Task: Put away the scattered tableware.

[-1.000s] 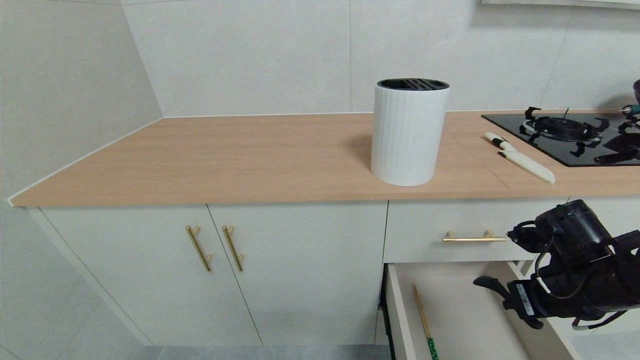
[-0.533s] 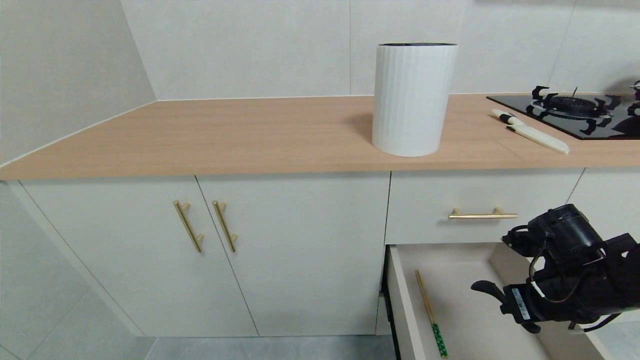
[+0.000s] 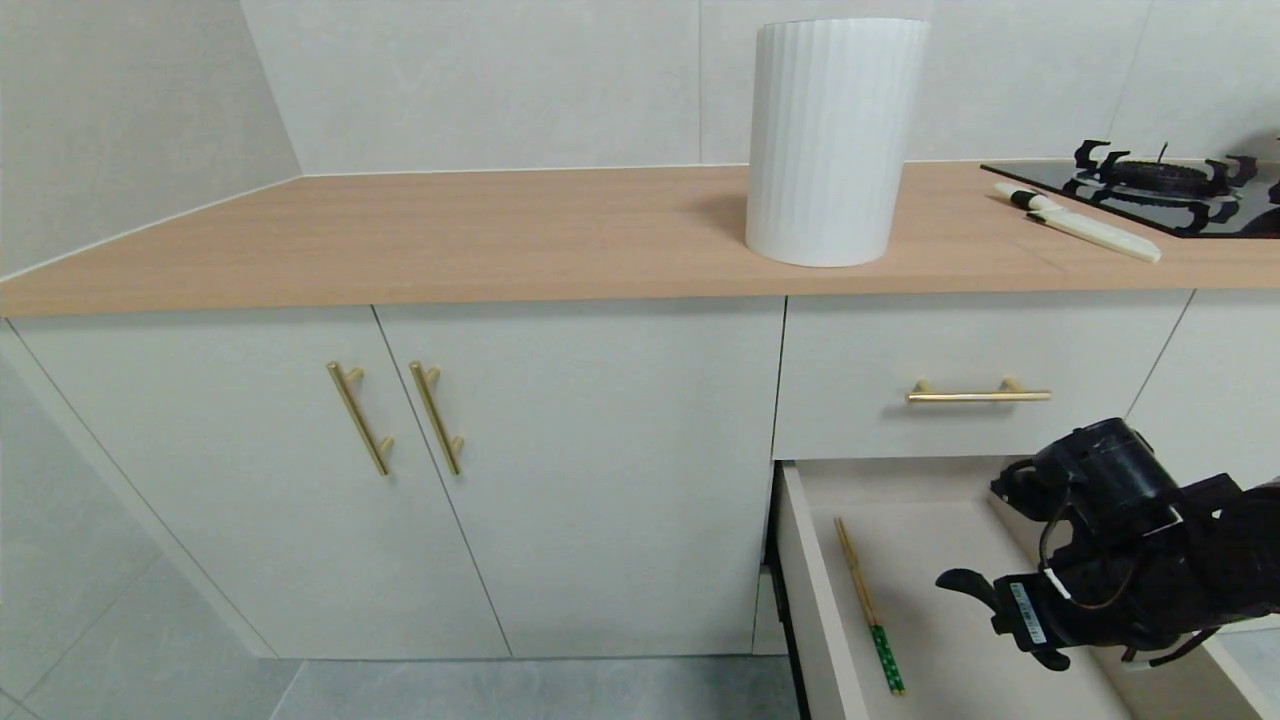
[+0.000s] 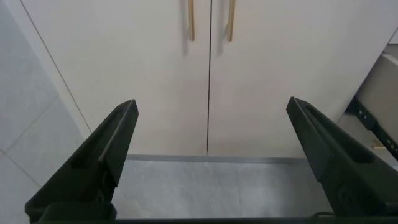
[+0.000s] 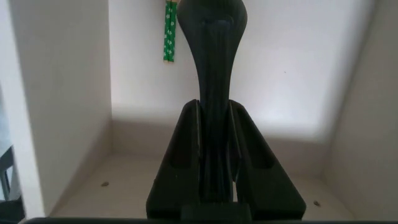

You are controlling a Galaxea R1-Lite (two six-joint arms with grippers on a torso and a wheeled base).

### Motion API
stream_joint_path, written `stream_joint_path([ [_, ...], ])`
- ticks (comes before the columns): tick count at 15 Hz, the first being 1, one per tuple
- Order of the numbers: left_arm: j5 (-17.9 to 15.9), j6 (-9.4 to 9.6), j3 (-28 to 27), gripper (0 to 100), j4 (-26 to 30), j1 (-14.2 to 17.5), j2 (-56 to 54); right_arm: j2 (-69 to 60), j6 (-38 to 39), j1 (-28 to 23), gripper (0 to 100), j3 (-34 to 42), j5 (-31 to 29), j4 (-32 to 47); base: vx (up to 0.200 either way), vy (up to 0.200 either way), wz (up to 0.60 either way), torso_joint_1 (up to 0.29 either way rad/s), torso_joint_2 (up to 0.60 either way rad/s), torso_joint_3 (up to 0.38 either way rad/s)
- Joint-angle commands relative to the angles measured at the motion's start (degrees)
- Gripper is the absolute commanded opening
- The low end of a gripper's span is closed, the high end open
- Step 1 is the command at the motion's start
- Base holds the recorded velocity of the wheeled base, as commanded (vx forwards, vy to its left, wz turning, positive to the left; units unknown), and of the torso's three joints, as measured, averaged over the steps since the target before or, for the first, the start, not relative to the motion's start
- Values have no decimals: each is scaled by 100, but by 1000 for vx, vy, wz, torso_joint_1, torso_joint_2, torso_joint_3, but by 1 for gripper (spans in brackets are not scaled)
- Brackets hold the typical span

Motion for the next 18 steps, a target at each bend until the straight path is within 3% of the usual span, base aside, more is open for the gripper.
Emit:
stream_joint_path([
  [1,2,-2,1,100,0,6,0,443,8,39,0,27,1,-240,0,0,0,0,0,0],
  [4,2,-2,1,100,0,6,0,1225,16,48,0,317,-26,-1365,0,0,0,0,0,0],
  [10,2,-2,1,100,0,6,0,2878,280,13,0,616,-694,-3694,0,0,0,0,0,0],
  [14,2,-2,1,100,0,6,0,3335,306,-49,0,598,-746,-4309,0,0,0,0,0,0],
  [18,2,-2,1,100,0,6,0,3379,306,-93,0,581,-746,-4415,0,0,0,0,0,0],
])
